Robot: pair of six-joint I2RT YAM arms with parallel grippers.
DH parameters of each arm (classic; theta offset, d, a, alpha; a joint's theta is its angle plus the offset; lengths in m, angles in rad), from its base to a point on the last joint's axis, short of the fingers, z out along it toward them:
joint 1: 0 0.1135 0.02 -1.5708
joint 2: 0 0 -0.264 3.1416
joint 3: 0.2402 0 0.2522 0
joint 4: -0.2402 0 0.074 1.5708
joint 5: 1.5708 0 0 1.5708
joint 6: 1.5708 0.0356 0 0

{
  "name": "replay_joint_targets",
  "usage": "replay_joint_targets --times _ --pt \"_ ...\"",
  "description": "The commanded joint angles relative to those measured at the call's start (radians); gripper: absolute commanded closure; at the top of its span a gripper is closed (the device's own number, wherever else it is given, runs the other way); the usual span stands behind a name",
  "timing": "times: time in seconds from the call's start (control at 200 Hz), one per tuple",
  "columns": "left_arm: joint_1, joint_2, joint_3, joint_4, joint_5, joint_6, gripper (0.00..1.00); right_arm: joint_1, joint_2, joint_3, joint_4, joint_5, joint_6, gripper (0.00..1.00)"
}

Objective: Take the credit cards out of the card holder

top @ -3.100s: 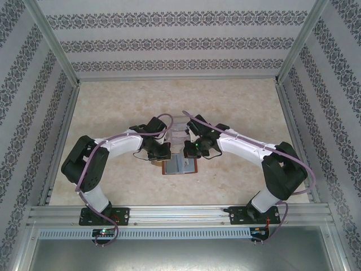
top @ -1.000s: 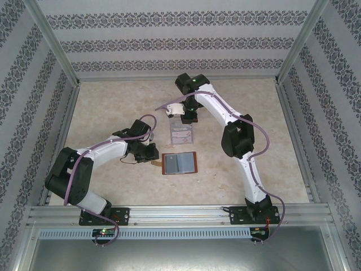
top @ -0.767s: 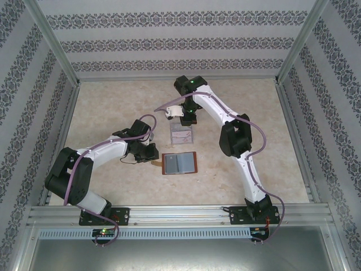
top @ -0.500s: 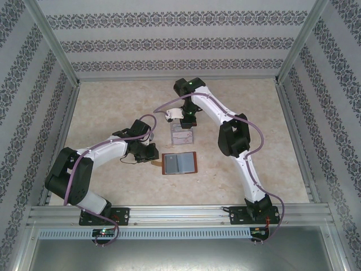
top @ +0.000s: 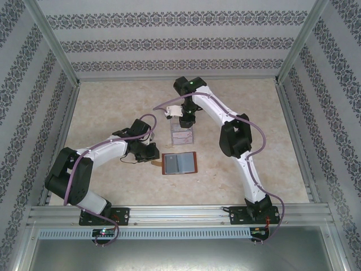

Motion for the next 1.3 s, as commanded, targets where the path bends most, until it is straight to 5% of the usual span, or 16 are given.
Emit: replay_joint_targets --times 0.0,0.55,0.739,1.034,1.299 --pt "0.011 -0.021 0.032 -0.022 0.026 0.001 0.86 0.003 -0.126 -0.075 0.065 0.031 0.065 0.78" --pt "-0.028 0.041 0.057 0.024 0.102 0.011 0.92 0.085 -0.547 -0.757 0.645 0.130 0.761 0.76" --pt "-0.045 0.065 0.050 0.040 0.108 0.013 0.92 0.110 -0.645 -0.902 0.723 0.140 1.053 0.87" --pt "-0.059 0.145 0.062 0.052 0.130 0.020 0.93 0.119 -0.736 -1.046 0.788 0.001 1.508 0.98" --pt "-0.065 0.172 0.064 0.062 0.132 0.024 0.95 0.132 -0.744 -1.180 0.886 -0.184 1.668 0.93"
